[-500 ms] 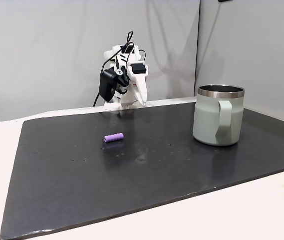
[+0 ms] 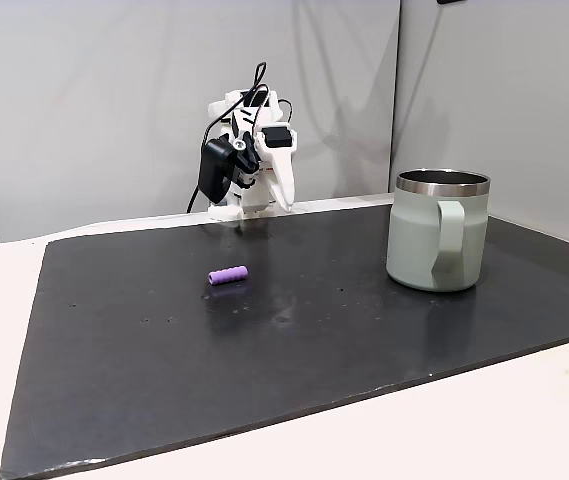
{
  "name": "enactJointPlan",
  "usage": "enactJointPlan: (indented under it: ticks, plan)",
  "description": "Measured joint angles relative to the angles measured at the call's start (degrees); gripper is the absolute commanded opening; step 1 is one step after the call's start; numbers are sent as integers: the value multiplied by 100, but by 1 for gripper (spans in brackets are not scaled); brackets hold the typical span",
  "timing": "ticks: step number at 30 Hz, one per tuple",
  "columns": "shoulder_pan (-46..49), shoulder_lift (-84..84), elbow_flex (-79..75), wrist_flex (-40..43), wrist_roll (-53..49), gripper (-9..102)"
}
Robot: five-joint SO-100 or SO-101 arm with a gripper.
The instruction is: Grasp a pengrip and put it in the cup.
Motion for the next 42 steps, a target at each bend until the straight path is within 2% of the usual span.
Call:
enactJointPlan:
  ticks: [9, 24, 38, 42]
  plan:
    - [255, -404, -1529, 668, -475, 0]
    - [1336, -3876, -4597, 1564, -1433, 0]
    - [1705, -7146, -6688, 1863, -2013, 0]
    - [1881, -8244, -7383, 2083, -2074, 4]
